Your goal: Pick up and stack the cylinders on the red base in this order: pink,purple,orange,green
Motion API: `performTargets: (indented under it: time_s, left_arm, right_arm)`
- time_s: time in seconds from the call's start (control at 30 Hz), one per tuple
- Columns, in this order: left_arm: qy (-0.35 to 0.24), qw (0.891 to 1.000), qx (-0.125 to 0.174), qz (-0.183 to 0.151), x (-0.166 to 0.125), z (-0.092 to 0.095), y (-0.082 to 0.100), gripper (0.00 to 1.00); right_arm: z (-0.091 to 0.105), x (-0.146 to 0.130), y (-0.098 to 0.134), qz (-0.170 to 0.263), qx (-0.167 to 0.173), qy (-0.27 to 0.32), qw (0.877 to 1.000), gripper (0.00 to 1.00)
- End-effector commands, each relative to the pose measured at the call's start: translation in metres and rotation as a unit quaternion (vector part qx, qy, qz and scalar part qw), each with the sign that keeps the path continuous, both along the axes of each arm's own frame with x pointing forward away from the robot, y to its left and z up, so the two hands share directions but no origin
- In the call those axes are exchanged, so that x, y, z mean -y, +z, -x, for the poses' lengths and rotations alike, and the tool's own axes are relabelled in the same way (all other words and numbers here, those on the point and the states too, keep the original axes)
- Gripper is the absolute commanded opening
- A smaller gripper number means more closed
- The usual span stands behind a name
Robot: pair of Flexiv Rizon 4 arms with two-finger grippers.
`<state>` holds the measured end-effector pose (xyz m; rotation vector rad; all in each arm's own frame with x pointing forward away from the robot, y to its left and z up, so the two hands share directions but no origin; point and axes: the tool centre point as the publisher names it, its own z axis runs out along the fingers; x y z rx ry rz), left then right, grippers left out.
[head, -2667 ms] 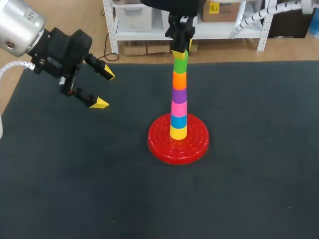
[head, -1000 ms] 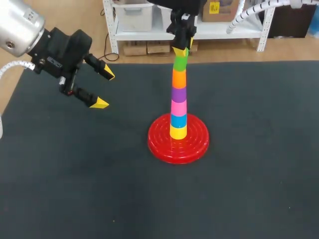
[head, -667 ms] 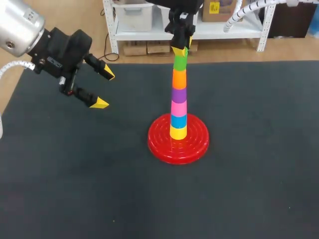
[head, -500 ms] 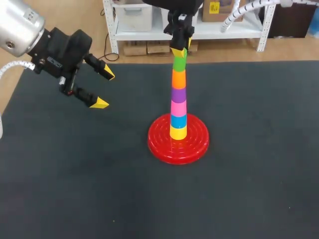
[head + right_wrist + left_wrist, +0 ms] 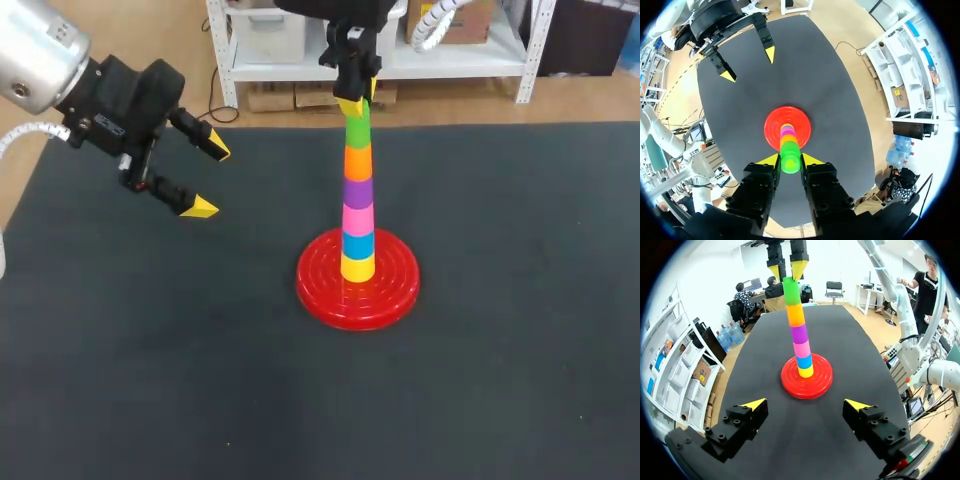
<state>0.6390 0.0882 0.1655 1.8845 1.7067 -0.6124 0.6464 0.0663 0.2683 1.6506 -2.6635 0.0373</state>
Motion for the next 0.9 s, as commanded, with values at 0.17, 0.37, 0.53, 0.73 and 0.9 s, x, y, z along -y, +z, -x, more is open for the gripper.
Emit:
performTargets:
  time_s: [0.17, 0.37, 0.53, 0.73, 0.9]
  left_arm:
    - [-0.001, 1.0, 0.0, 0.0, 0.0, -0.001, 0.0, 1.0]
    - [-0.001, 1.0, 0.0, 0.0, 0.0, -0.001, 0.0, 1.0]
    - [-0.001, 1.0, 0.0, 0.0, 0.0, -0.001, 0.0, 1.0]
    - [-0.001, 1.0, 0.0, 0.0, 0.0, -0.001, 0.0, 1.0]
    - [-0.001, 1.0, 0.0, 0.0, 0.0, -0.001, 0.0, 1.0]
  right_arm:
    - [0.001, 0.002, -0.02, -0.001, -0.007, -0.002, 1.0, 0.0]
    - [0.006, 0.0, -0.022, -0.005, 0.003, 0.007, 1.0, 0.0]
    - [0.013, -0.001, -0.01, -0.015, 0.035, 0.01, 0.999, 1.0]
    - [0.014, -0.001, -0.006, -0.019, 0.042, 0.011, 0.999, 1.0]
    - [0.014, -0.001, -0.006, -0.019, 0.042, 0.011, 0.999, 1.0]
